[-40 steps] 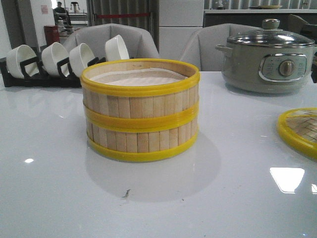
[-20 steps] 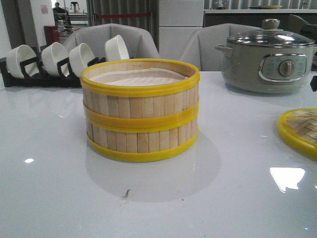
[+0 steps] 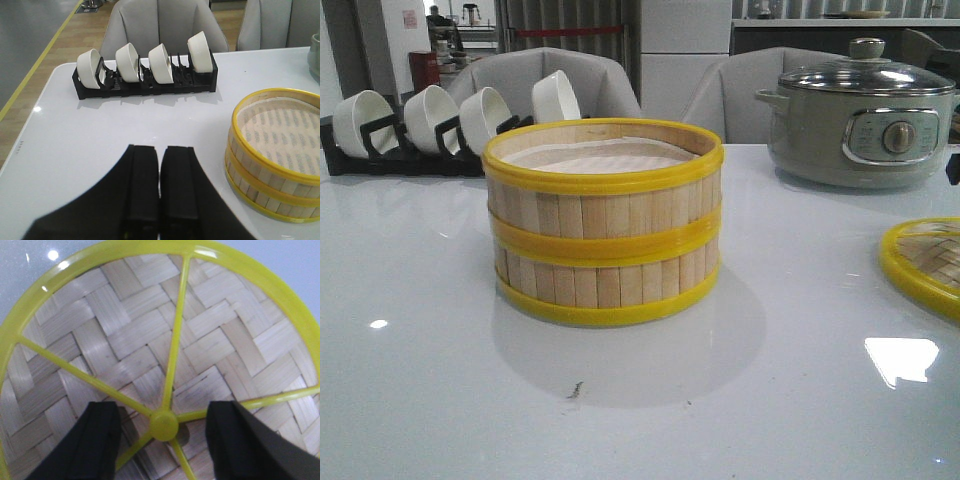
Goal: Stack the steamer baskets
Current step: 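Lower the right gripper onto the lid's center knob and grasp it, then lift the woven lid and carry it over the stacked baskets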
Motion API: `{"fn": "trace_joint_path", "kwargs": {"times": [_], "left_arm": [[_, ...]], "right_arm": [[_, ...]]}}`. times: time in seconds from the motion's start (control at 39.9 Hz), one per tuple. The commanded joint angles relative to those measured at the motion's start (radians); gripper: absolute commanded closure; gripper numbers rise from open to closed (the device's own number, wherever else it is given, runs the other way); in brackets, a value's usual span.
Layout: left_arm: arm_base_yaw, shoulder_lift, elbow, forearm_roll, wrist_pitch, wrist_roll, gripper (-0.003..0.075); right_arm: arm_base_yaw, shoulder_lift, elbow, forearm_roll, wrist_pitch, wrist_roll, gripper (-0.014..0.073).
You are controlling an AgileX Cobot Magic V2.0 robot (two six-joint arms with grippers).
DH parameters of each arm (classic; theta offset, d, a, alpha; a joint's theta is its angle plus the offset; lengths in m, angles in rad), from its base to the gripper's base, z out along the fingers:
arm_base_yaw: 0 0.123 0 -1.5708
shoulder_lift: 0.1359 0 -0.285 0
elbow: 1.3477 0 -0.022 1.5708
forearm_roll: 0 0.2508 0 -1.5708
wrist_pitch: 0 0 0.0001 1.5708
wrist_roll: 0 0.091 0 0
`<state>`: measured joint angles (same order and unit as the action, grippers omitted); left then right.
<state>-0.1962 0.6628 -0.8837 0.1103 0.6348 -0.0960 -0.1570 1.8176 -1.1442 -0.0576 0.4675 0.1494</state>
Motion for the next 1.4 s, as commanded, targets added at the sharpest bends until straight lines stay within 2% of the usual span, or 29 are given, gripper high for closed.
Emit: {"fn": "trace_joint_path", "kwargs": {"times": [0.0, 0.2, 0.53, 0.8, 1.18, 1.38], "left_arm": [[-0.005, 0.004, -0.027, 0.001, -0.087, -0.009, 0.0635], [-0.005, 0.004, -0.027, 0.001, -0.087, -0.009, 0.0636], [-0.005, 0.004, -0.027, 0.001, -0.087, -0.009, 0.0635], [-0.005, 0.004, -0.027, 0.001, -0.087, -0.009, 0.0636], [-0.005, 0.004, -0.027, 0.001, -0.087, -0.009, 0.0636], [-0.005, 0.004, -0.027, 0.001, -0.087, -0.009, 0.0636]], "right_arm": [[-0.007, -0.045, -0.034, -0.017, -0.042, -0.011, 0.03], [-0.007, -0.045, -0.034, -0.017, -0.042, -0.011, 0.055], [-0.002, -0.051, -0.042, -0.017, -0.067, -0.011, 0.0537], [0.053, -0.08, -0.18, -0.016, 0.117, -0.011, 0.0537], [0.254, -0.119, -0.482, -0.016, 0.312, -0.011, 0.0537], [0.4, -0.106, -0.636, 0.017, 0.323, -0.011, 0.0537]]}}
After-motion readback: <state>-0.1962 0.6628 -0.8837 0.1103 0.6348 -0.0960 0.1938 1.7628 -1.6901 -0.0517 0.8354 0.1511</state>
